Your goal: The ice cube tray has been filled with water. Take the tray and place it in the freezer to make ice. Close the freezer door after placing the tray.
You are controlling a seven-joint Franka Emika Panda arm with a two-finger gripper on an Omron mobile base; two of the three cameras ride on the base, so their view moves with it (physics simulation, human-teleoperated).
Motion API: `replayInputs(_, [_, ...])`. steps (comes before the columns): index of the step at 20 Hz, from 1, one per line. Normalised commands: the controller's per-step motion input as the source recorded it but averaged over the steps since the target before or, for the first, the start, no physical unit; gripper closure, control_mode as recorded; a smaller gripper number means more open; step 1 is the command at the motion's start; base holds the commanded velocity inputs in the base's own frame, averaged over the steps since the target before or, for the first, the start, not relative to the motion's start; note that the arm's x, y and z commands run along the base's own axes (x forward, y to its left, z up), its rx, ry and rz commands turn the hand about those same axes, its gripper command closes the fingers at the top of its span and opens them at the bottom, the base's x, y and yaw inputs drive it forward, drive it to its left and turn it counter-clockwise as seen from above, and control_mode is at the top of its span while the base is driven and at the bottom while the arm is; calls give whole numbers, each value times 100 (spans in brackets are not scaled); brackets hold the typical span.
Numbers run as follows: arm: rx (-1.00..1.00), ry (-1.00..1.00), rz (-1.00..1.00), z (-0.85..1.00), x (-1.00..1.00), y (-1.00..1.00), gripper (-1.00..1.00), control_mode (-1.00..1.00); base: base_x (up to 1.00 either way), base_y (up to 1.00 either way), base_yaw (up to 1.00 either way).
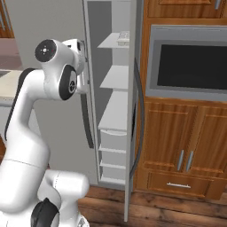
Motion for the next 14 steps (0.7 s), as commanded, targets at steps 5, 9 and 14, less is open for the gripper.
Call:
replayInputs(5, [0, 0, 0, 0, 5, 0, -100, -100, 0, 0, 0])
replayInputs(9, [0, 0, 0, 0, -2, 0, -100, -100, 0, 0, 0])
replayInputs(14, [0, 0, 0, 0, -49, -8, -100, -100, 0, 0, 0])
